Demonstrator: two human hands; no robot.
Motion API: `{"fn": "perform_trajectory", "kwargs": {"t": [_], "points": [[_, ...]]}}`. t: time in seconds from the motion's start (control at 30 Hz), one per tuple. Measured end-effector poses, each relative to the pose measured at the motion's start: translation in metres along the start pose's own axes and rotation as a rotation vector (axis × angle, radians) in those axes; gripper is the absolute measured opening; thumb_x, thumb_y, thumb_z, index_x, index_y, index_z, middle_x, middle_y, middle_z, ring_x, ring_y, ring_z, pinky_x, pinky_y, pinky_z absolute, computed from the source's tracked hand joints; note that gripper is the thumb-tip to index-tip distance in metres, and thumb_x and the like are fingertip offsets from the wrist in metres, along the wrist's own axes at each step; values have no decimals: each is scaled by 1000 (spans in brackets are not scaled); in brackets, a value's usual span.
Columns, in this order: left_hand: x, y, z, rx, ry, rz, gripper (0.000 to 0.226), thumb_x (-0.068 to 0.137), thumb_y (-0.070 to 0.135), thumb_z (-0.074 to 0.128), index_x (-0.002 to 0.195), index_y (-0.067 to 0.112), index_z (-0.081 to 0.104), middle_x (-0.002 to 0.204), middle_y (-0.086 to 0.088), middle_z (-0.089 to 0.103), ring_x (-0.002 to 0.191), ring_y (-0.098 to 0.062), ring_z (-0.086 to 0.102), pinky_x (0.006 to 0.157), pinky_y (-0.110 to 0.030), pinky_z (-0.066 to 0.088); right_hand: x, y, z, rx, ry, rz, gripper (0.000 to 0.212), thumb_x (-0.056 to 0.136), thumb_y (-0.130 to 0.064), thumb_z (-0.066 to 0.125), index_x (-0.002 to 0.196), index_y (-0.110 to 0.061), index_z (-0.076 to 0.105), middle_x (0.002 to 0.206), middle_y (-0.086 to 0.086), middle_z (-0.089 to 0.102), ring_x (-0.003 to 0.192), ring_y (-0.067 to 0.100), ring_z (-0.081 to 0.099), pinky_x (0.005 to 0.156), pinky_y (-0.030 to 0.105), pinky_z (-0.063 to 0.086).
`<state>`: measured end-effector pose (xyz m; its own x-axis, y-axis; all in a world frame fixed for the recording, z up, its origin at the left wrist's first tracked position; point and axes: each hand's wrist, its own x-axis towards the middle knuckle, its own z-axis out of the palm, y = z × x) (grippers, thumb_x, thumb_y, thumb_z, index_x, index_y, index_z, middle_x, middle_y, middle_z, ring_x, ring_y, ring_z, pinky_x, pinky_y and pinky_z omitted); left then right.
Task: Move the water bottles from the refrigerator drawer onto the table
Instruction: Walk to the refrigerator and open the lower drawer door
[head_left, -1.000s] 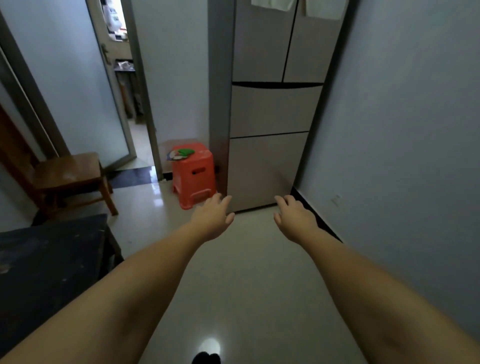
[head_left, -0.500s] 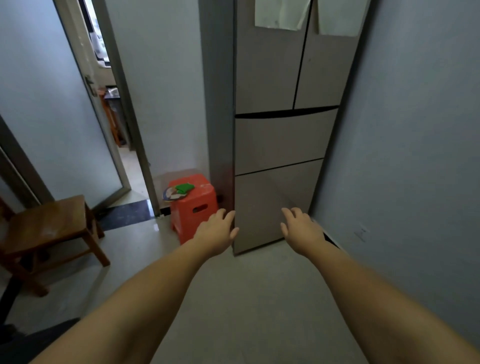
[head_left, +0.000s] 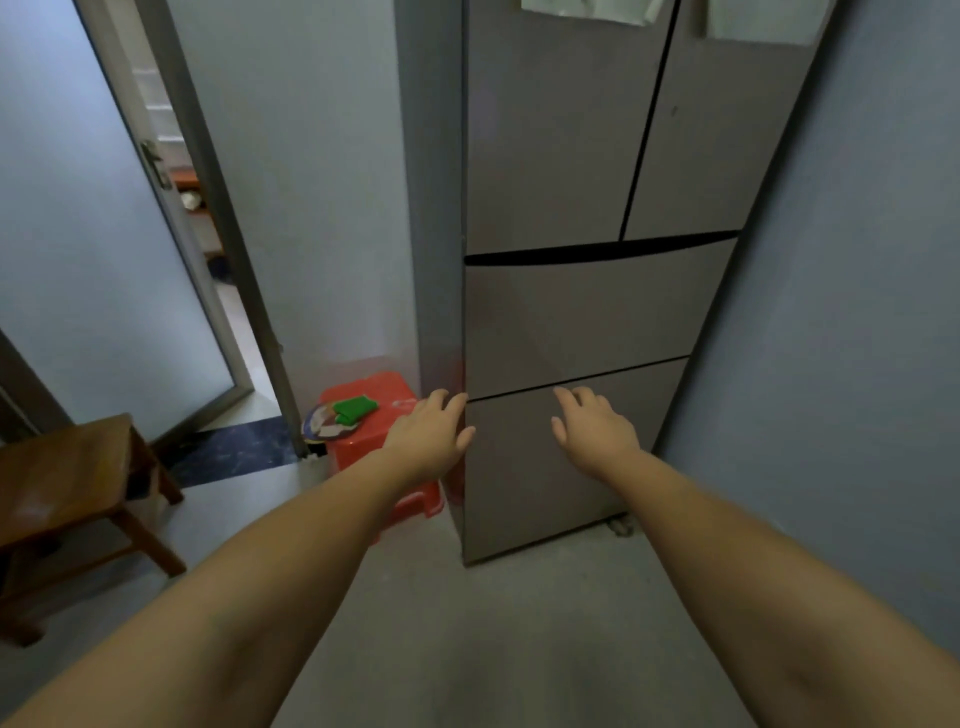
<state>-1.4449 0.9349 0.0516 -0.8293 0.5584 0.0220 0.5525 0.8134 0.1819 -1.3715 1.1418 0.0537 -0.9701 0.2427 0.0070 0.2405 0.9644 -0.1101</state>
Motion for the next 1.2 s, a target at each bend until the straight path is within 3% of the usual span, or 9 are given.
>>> {"fn": "perform_trajectory", "kwargs": {"t": [0.37, 0.6, 0.73, 0.83, 0.93, 1.03, 1.2], "points": [[161, -37, 6, -131, -25, -64, 59, 99, 42, 38, 149, 13, 25, 148, -14, 33, 134, -33, 38, 104, -45, 39, 152, 10, -8, -31, 19, -21, 49, 104, -33, 29, 149, -18, 22, 149, 10, 31, 131, 31, 36, 93, 44, 44], [264, -49, -9, -412, 11, -143, 70, 99, 43, 39, 152, 7, 12, 153, -18, 27, 139, -34, 33, 111, -45, 33, 242, 20, -36, 4, 62, 60, 50, 103, -34, 31, 149, -16, 22, 149, 11, 32, 132, 31, 35, 94, 44, 43], [301, -56, -6, -610, 44, -236, 73, 97, 43, 44, 151, 3, 15, 154, -19, 27, 140, -34, 33, 113, -42, 31, 282, 11, -36, -13, 66, 34, 57, 102, -36, 36, 150, -9, 20, 153, 11, 27, 139, 29, 28, 105, 42, 35], [319, -62, -1, -713, 29, -267, 69, 96, 47, 45, 147, 4, 27, 150, -16, 38, 134, -33, 42, 109, -43, 38, 307, 1, -34, -3, 85, -19, 61, 101, -36, 40, 151, -7, 19, 157, 11, 21, 144, 27, 22, 114, 39, 25], [329, -65, 4, -751, 40, -283, 55, 97, 42, 46, 134, 2, 40, 138, -18, 51, 124, -34, 51, 100, -40, 43, 321, -2, -31, -11, 103, -64, 54, 100, -36, 42, 144, -6, 31, 149, 13, 31, 139, 29, 30, 113, 38, 26], [338, -68, 8, -683, 35, -250, 49, 97, 42, 46, 127, 2, 42, 129, -21, 57, 117, -36, 55, 91, -38, 45, 329, 1, -24, -40, 159, -71, 48, 98, -40, 44, 133, -8, 42, 134, 11, 44, 129, 27, 40, 108, 38, 31], [337, -69, 5, -566, 86, -185, 46, 99, 38, 43, 122, -1, 40, 124, -26, 58, 112, -40, 56, 85, -40, 44, 331, -4, -25, -22, 171, -49, 47, 98, -41, 44, 132, -9, 42, 134, 10, 43, 131, 26, 37, 110, 44, 29]]}}
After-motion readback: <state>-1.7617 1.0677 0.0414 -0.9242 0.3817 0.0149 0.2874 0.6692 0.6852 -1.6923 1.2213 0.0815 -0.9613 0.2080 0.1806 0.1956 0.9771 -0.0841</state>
